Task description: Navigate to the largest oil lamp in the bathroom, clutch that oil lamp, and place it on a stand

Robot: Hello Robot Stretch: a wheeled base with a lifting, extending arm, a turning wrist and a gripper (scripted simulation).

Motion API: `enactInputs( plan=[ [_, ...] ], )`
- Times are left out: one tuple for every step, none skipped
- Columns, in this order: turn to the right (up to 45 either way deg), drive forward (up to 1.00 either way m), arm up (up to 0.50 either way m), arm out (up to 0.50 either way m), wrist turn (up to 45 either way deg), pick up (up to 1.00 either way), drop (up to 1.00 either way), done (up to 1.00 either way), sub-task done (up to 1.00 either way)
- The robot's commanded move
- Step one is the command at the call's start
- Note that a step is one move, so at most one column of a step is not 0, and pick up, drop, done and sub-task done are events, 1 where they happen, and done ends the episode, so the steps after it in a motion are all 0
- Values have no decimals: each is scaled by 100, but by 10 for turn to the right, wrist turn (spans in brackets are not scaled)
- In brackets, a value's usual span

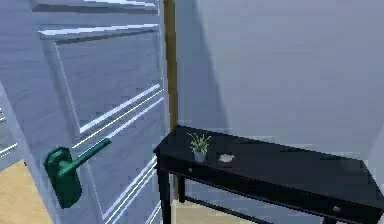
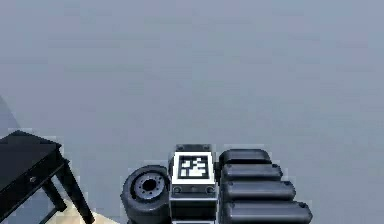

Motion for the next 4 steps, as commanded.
enactInputs(
  plan=[
    [360, 0, 0, 0, 0, 0, 0, 0, 0],
    [-450, 0, 0, 0, 0, 0, 0, 0, 0],
    [-450, 0, 0, 0, 0, 0, 0, 0, 0],
    [-270, 0, 0, 0, 0, 0, 0, 0, 0]
  ],
)
